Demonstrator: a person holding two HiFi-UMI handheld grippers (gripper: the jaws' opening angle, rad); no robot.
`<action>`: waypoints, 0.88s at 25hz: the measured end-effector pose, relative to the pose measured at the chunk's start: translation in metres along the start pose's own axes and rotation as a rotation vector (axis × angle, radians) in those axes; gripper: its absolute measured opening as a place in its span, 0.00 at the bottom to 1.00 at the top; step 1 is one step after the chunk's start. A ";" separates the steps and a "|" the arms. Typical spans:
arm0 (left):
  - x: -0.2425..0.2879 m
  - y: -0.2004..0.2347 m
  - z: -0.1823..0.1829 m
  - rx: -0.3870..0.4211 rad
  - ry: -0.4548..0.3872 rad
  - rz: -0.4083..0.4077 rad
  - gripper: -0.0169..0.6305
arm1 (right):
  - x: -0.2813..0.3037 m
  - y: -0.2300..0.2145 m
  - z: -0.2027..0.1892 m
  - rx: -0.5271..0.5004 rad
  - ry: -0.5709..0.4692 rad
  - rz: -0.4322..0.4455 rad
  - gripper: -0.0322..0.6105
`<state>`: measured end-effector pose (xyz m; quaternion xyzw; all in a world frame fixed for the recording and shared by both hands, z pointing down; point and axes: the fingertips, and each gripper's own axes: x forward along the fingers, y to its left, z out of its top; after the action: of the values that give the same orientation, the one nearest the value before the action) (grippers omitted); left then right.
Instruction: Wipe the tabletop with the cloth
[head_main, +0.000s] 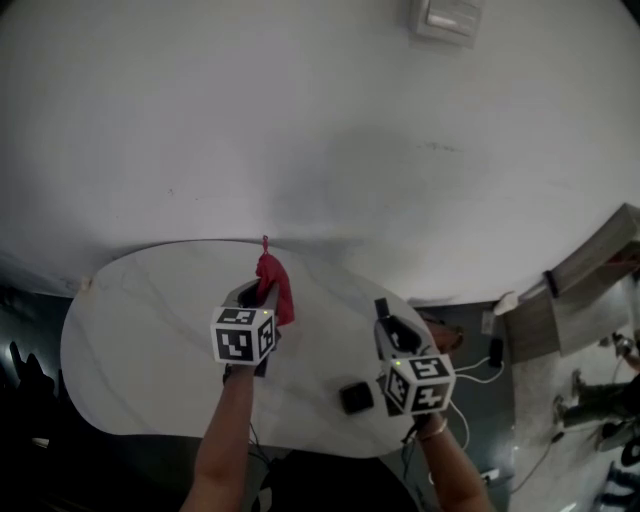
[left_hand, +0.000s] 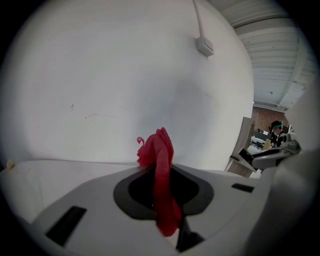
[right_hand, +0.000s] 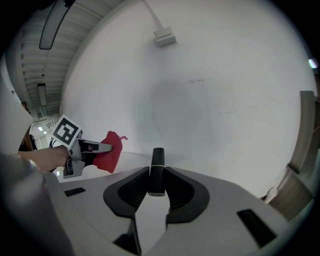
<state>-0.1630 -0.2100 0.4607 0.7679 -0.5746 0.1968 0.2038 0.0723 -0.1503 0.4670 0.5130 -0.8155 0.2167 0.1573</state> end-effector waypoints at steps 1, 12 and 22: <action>-0.003 -0.008 0.000 0.010 -0.006 -0.009 0.12 | -0.001 0.000 0.001 0.000 -0.004 0.000 0.19; -0.036 -0.070 -0.007 0.074 -0.055 -0.082 0.12 | -0.002 -0.003 -0.007 0.020 0.010 0.002 0.19; -0.038 -0.087 -0.011 0.074 -0.069 -0.121 0.12 | 0.053 -0.019 -0.026 -0.111 0.119 -0.044 0.19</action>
<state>-0.0900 -0.1519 0.4419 0.8144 -0.5262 0.1790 0.1667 0.0679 -0.1842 0.5184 0.5077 -0.8039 0.1977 0.2384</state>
